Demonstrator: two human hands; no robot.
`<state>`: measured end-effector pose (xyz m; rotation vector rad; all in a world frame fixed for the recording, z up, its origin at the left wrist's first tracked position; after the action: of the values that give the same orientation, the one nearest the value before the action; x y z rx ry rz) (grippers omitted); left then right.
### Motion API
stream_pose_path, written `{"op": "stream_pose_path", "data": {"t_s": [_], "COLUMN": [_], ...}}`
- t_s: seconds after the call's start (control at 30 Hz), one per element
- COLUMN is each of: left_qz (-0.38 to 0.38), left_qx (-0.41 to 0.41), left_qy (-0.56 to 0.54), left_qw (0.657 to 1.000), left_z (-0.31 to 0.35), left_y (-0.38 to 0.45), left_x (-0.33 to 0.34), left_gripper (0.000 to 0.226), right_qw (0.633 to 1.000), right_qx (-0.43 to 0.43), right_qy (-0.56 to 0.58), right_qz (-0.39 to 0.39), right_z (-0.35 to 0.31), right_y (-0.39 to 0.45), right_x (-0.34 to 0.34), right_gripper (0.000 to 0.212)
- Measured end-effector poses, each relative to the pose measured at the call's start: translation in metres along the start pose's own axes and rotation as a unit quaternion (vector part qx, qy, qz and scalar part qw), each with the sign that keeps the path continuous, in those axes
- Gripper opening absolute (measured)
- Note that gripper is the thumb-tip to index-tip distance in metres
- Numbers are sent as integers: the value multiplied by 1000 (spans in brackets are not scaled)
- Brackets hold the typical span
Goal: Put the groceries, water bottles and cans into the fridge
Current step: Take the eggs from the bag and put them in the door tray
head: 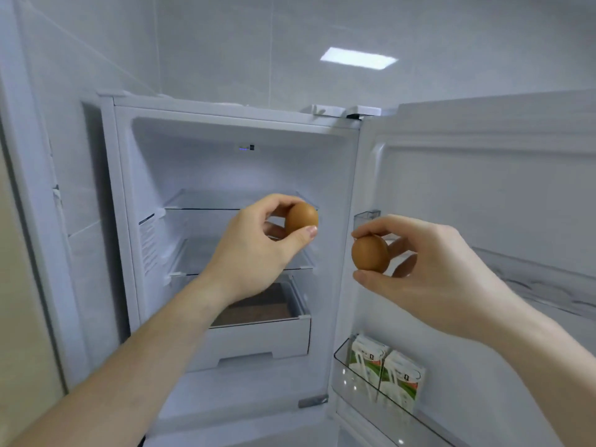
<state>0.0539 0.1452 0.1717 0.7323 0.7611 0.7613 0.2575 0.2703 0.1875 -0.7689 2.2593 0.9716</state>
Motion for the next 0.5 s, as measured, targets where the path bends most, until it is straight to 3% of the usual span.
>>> {"op": "stream_pose_path", "data": {"t_s": [0.37, 0.5], "left_qz": [-139, -153], "left_qx": [58, 79], "left_qy": [-20, 3], "left_qw": [988, 985], "left_z": [7, 8], "left_y": [107, 130], "left_x": [46, 75], "left_gripper": [28, 30], "right_qw": [991, 985], "right_qx": [44, 85], "right_qy": [-95, -117], "right_qz": [89, 98], "right_z": [4, 18], "right_y": [57, 71], "right_x": [-76, -84], "right_gripper": [31, 28]}}
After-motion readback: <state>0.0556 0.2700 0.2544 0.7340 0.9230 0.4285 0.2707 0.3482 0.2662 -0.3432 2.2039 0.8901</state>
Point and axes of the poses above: each hand's wrist, its own y-axis towards the middle knuckle, its own x-axis out of the palm, z = x × y, the point moved 1 cm from there along y, towards the middle knuckle, and after that the axes turned 14 degrees about x, right-handed, at the moved point
